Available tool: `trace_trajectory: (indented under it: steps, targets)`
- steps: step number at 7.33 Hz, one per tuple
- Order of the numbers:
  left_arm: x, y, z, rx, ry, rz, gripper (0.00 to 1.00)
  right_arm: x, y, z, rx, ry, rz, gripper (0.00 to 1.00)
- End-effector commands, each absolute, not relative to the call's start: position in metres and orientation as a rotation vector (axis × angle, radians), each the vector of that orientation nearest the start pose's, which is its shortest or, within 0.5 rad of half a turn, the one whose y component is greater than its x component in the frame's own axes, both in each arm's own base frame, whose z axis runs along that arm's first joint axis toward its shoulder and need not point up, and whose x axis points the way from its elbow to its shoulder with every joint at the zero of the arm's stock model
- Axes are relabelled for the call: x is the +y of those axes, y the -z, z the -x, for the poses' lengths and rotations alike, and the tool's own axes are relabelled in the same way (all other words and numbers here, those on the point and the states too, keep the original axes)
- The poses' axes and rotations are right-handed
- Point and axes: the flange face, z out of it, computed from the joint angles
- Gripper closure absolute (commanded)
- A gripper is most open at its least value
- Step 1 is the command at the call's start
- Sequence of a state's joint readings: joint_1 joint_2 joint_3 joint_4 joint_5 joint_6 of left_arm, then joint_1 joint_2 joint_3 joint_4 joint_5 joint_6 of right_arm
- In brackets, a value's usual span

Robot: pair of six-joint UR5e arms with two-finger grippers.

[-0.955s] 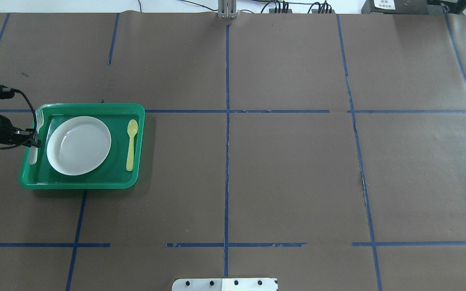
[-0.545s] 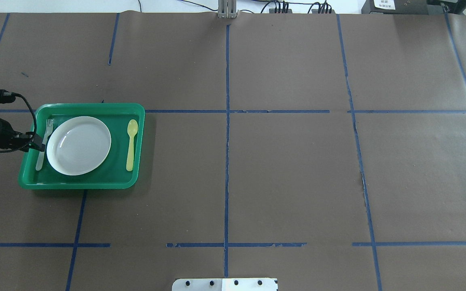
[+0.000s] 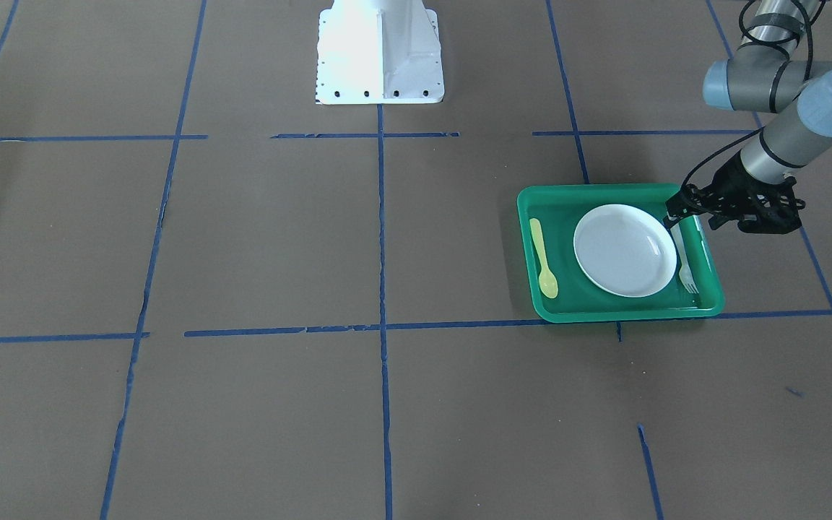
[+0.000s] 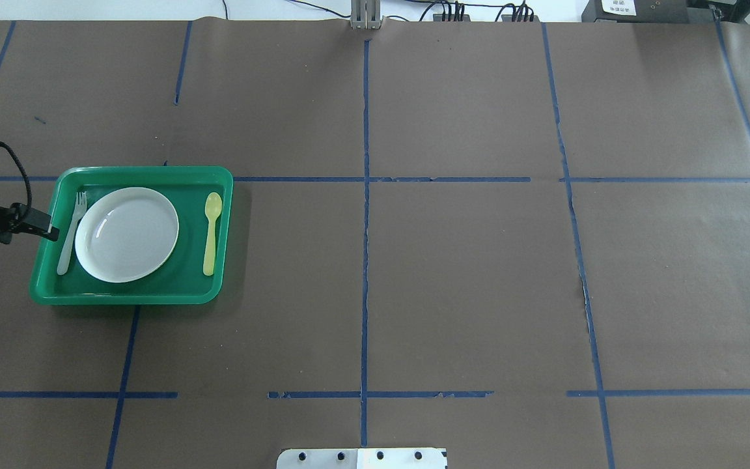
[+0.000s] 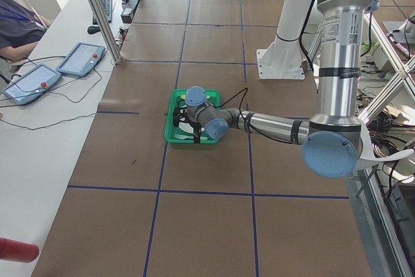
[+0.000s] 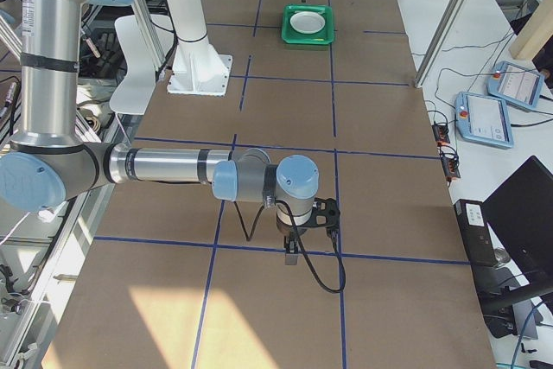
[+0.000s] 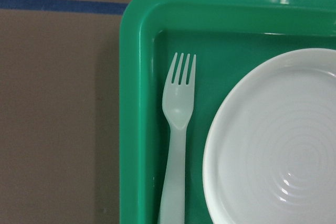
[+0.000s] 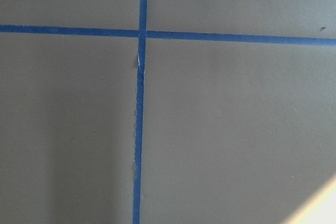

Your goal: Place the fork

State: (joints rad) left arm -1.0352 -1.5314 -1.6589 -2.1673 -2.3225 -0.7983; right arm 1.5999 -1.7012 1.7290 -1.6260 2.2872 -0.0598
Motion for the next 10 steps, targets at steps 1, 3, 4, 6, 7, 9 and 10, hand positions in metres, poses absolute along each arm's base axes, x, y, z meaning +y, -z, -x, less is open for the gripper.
trace_trajectory:
  steps: [1,3,4,6,7,9,10]
  targets:
    - [-0.475,-0.6,-0.111,0.861,-0.08,-0.083,0.0,-0.432,-0.651,-0.081,-0.717,0.019,-0.005,0.0]
    - [-0.481,-0.619,-0.008,0.777,-0.16,-0.138,0.0,-0.432,-0.651,-0.081,-0.717,0.019,-0.005,0.0]
    - [-0.476,-0.631,0.034,0.738,-0.179,-0.128,0.0,-0.432,-0.651,-0.081,-0.717,0.019,-0.005,0.0]
    - [-0.465,-0.643,0.065,0.712,-0.205,-0.109,0.0,-0.432,-0.65,-0.081,-0.717,0.02,-0.007,0.0]
    - [-0.459,-0.648,0.071,0.717,-0.187,-0.101,0.0,-0.432,-0.651,-0.081,-0.717,0.019,-0.005,0.0]
    - [-0.45,-0.656,0.071,0.718,-0.183,-0.091,0.0,-0.432,-0.651,-0.081,-0.717,0.019,-0.005,0.0]
    - [-0.452,-0.653,0.071,0.722,-0.186,-0.1,0.0,-0.432,-0.651,-0.081,-0.717,0.019,-0.005,0.0]
